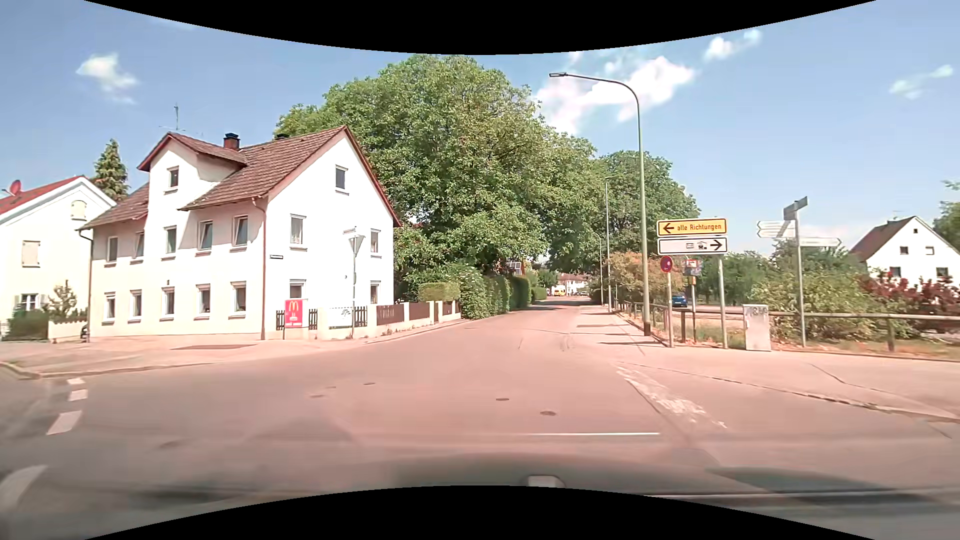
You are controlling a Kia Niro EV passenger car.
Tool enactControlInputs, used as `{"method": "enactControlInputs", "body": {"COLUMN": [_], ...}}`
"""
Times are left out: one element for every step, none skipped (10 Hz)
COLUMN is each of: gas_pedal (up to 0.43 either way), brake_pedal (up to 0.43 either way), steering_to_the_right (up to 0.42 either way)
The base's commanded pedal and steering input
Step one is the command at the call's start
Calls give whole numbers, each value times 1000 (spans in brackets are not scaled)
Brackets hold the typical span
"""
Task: Follow the waypoints while adhering to traffic rules and regulations
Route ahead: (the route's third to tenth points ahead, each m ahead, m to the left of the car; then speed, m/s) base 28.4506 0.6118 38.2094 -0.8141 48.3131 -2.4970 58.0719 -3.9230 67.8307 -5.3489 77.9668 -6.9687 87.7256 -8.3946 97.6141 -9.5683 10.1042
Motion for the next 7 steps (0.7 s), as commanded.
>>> {"method": "enactControlInputs", "body": {"gas_pedal": [169, 177, 177, 177, 177, 169, 169], "brake_pedal": [0, 0, 0, 0, 0, 0, 0], "steering_to_the_right": [29, 28, 27, 26, 26, 27, 28]}}
